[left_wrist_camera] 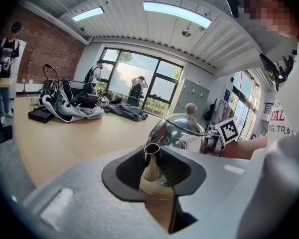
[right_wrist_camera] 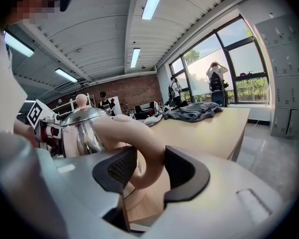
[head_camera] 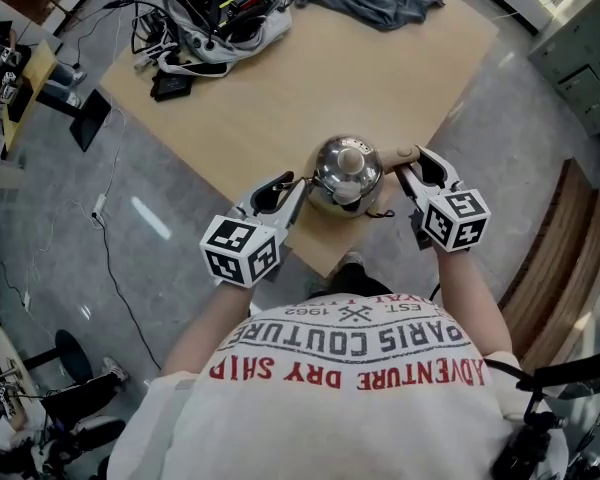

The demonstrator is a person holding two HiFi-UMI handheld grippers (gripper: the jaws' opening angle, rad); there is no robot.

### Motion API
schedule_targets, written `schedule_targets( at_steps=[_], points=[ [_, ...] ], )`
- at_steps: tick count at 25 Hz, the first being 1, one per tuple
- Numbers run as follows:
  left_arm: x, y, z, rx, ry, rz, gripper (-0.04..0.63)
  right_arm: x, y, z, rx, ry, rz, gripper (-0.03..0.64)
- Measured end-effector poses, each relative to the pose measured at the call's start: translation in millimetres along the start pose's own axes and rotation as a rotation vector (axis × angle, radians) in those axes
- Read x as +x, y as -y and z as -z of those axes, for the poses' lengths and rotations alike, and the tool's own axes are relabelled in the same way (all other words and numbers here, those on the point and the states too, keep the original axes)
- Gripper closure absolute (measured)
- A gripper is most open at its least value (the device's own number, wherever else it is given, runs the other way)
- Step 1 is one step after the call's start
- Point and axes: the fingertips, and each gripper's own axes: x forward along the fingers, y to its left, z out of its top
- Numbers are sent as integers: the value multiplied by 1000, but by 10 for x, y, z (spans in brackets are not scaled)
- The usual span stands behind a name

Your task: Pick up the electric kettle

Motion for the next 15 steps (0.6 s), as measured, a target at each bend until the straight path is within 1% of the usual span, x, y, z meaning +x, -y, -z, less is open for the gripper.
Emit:
schedule_targets(
  at_steps=[15],
  points=[
    [9, 1, -34, 13, -12, 0, 506, -29, 6, -32, 13, 20, 25, 449]
  ],
)
